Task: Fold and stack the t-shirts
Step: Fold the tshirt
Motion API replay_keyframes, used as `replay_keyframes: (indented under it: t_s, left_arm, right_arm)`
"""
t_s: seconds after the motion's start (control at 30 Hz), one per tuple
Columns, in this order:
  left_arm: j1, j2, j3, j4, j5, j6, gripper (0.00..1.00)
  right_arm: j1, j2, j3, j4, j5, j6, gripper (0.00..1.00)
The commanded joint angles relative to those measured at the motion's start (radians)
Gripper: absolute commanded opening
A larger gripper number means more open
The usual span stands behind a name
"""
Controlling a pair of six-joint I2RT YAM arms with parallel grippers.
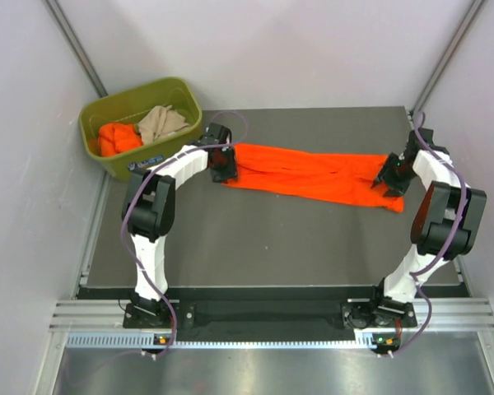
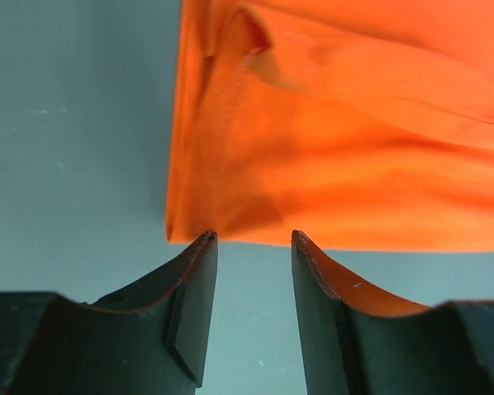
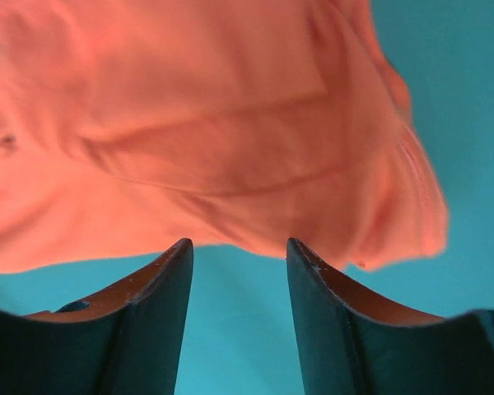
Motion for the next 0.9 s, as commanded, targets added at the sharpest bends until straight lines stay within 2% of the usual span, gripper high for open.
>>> replay_keyframes:
  t_s: [0.0, 0.13, 0.23, 0.43, 0.5, 0.6, 0.73, 0.87]
  left_arm:
    - [-0.008, 0.02, 0.027, 0.035, -0.055, 0.03, 0.47]
    - [-0.014, 0.017, 0.035, -0.018, -0.077, 0.059, 0.53]
    - [-0.022, -0.004, 0.003, -0.006, -0.118, 0.074, 0.57]
    - [-0.02, 0.039, 0.018, -0.041, -0.123, 0.061, 0.56]
    - [-0.022, 0.055, 0.026, -0.055, -0.124, 0.056, 0.56]
    - [-0.022, 0.06, 0.029, -0.055, -0.118, 0.05, 0.55]
    - [-0.022, 0.06, 0.033, -0.051, -0.114, 0.044, 0.54]
    - [-0.02, 0.062, 0.035, -0.051, -0.105, 0.042, 0.53]
  right_arm:
    - [-0.008, -0.113, -0.034, -0.013, 0.117, 0.029, 0.5]
    - [-0.029, -0.197, -0.119, 0.002, 0.114, 0.103, 0.65]
    - [-0.084, -0.248, -0.204, 0.026, 0.061, 0.167, 0.71]
    - [-0.228, -0.268, -0.361, 0.21, -0.097, 0.229, 0.75]
    - [-0.245, -0.257, -0.399, 0.34, -0.155, 0.253, 0.75]
    - [-0.249, -0.239, -0.453, 0.436, -0.206, 0.294, 0.76]
    - [-0.25, -0.237, -0.53, 0.577, -0.222, 0.402, 0.73]
    - [-0.27, -0.248, -0.57, 0.62, -0.197, 0.448, 0.67]
